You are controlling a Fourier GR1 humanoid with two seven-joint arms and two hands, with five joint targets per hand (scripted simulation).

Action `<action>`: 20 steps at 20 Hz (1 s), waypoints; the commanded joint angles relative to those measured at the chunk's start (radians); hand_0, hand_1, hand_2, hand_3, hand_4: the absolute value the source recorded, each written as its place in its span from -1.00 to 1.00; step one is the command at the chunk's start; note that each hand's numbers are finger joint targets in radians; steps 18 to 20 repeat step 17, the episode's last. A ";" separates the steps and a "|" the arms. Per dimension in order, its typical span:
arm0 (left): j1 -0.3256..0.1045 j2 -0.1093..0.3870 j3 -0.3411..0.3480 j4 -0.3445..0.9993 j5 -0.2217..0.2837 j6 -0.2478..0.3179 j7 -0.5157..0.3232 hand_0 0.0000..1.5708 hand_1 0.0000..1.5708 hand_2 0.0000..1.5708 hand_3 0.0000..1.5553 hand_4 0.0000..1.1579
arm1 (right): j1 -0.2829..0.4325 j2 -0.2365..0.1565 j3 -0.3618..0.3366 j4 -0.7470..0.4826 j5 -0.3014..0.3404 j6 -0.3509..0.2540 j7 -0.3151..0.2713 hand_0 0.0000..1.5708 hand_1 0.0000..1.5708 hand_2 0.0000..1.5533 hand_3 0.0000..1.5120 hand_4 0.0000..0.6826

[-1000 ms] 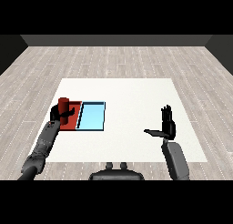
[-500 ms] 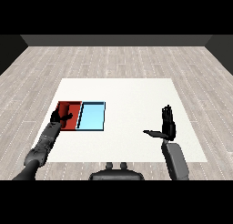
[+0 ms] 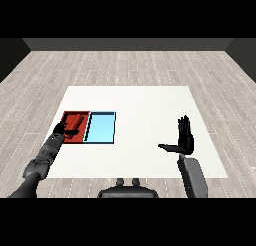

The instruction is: Pick the red can and put it in the red box

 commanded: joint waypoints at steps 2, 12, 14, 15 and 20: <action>-0.003 -0.009 0.025 0.026 0.019 -0.018 0.048 -1.00 -1.00 -1.00 -1.00 -1.00 | -0.009 0.061 0.050 0.002 0.039 -0.032 -0.021 -1.00 -1.00 -1.00 -1.00 -1.00; 0.041 -0.057 0.330 -0.308 0.332 0.041 -0.484 -1.00 -1.00 -1.00 -1.00 -1.00 | 0.003 0.011 0.015 -0.036 -0.006 0.031 -0.013 -1.00 -1.00 -1.00 -1.00 -1.00; 0.034 -0.087 0.347 -0.381 0.367 -0.040 -0.565 -1.00 -1.00 -1.00 -1.00 -1.00 | 0.035 0.022 0.028 -0.058 -0.017 0.037 -0.002 -1.00 -1.00 -1.00 -1.00 -1.00; 0.070 -0.109 0.355 -0.413 0.382 -0.062 -0.630 -1.00 -1.00 -1.00 -1.00 -1.00 | 0.040 0.015 0.016 -0.054 -0.019 0.040 -0.011 -1.00 -1.00 -1.00 -1.00 -1.00; 0.116 -0.149 0.336 -0.488 0.389 -0.109 -0.695 -1.00 -1.00 -1.00 -1.00 -1.00 | 0.063 -0.001 0.035 -0.079 0.000 0.050 -0.001 -1.00 -1.00 -1.00 -1.00 -1.00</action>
